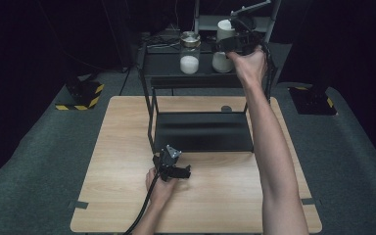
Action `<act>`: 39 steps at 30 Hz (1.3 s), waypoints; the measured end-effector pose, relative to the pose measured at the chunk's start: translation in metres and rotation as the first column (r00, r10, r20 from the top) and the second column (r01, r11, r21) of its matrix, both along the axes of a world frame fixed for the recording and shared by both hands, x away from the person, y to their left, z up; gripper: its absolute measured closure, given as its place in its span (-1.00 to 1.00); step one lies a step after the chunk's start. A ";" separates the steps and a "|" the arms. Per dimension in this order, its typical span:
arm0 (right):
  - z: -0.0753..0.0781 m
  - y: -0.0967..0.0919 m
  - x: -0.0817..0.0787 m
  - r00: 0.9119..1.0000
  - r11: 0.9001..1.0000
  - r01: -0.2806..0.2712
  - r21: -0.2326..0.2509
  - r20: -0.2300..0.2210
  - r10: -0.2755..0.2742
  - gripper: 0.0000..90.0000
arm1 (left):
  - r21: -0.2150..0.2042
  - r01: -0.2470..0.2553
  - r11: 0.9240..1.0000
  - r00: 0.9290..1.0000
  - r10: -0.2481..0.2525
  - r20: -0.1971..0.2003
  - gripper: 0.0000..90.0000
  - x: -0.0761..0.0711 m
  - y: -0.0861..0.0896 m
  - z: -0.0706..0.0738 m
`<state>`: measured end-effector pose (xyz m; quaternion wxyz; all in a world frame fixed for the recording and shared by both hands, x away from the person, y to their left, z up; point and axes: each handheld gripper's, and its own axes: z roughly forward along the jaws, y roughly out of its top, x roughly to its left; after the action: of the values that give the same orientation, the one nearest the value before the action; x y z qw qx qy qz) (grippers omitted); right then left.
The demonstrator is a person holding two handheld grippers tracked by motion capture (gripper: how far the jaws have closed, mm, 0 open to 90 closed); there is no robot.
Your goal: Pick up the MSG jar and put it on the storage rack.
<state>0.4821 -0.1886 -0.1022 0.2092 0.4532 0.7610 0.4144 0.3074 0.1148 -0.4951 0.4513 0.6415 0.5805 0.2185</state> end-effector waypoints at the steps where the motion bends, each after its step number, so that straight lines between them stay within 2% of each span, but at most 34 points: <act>1: 0.000 0.001 -0.002 1.000 1.000 0.001 -0.002 0.011 -0.001 -0.84 | 0.000 0.000 1.000 1.000 0.000 0.000 -0.99 0.000 0.000 0.000; 4: 0.000 0.005 -0.010 0.999 1.000 0.008 -0.018 0.039 -0.007 -0.91 | 0.000 0.000 1.000 1.000 0.000 0.000 -0.99 0.000 0.000 0.000; 9: 0.000 0.005 -0.014 0.998 1.000 -0.006 -0.027 0.054 0.007 -1.00 | 0.000 0.000 1.000 1.000 0.000 0.000 -0.99 0.000 0.000 0.000; 16: 0.000 -0.006 -0.018 0.998 1.000 -0.027 -0.001 0.064 0.027 -1.00 | -0.002 -0.001 1.000 1.000 0.001 0.001 -0.99 0.000 0.000 0.000; 23: -0.005 -0.018 -0.031 0.993 0.999 -0.034 0.035 0.113 0.030 -1.00 | 0.001 0.001 1.000 1.000 -0.001 -0.002 -0.99 0.000 0.000 0.000; 30: -0.006 -0.034 -0.038 0.993 0.998 -0.037 0.051 0.116 0.031 -1.00 | 0.000 0.001 1.000 1.000 -0.001 -0.002 -0.99 0.000 0.000 0.000; 35: -0.007 -0.044 -0.047 0.989 0.997 -0.048 0.057 0.146 0.040 -0.99 | 0.007 0.006 1.000 1.000 -0.006 -0.005 -0.99 0.000 0.001 0.001; 38: -0.011 -0.054 -0.048 0.988 0.994 -0.069 0.089 0.143 0.056 -0.99 | 0.004 0.002 1.000 1.000 -0.002 -0.003 -0.99 0.000 0.000 0.001; 39: -0.012 -0.055 -0.048 0.988 0.994 -0.070 0.086 0.144 0.057 -0.99 | 0.004 0.002 1.000 1.000 -0.002 -0.003 -0.99 0.000 0.000 0.001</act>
<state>0.4339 -0.2435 -0.1141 0.2283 0.4074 0.7386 0.4861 0.3075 0.1151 -0.4943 0.4494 0.6434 0.5801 0.2180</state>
